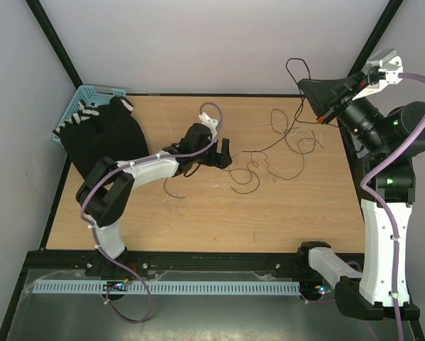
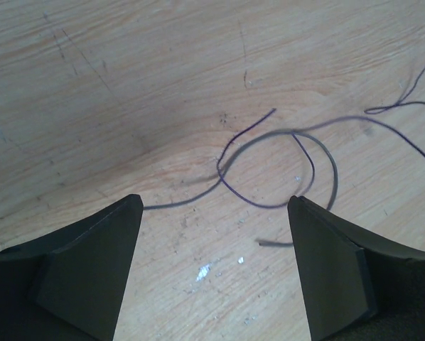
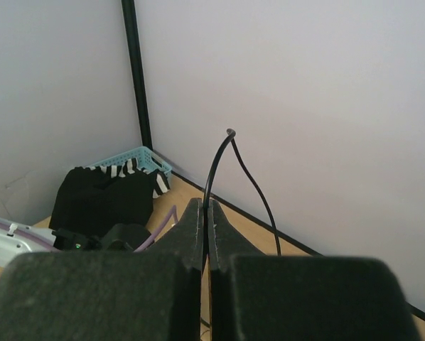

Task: Zip-tie the wires
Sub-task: Pick up the cable at the center of the board.

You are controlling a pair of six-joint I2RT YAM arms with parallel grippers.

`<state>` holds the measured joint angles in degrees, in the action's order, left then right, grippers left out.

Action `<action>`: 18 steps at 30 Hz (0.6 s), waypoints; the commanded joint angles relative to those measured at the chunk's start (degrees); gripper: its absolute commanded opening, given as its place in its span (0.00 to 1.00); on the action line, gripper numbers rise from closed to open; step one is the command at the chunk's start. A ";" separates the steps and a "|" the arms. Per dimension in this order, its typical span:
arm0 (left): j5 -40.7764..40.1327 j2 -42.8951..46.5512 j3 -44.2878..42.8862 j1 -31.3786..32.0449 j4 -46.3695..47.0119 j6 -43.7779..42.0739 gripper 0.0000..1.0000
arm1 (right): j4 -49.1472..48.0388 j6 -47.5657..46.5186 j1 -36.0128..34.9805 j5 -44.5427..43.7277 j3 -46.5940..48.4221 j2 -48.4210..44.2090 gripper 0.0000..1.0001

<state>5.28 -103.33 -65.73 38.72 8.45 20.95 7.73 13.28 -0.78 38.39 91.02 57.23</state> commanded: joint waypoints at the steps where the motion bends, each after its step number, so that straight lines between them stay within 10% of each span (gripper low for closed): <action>1: -1.42 -3.05 -3.19 0.21 0.17 -1.77 0.84 | -0.87 -0.46 0.03 0.29 -1.16 -1.06 0.00; 18: 2.71 -12.64 -10.63 1.36 0.17 -1.00 0.72 | -0.28 -0.01 0.01 0.37 -2.15 -2.59 0.00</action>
<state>6.96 -114.32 -73.38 39.62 8.19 19.99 7.90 13.23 -0.78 38.37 89.06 55.66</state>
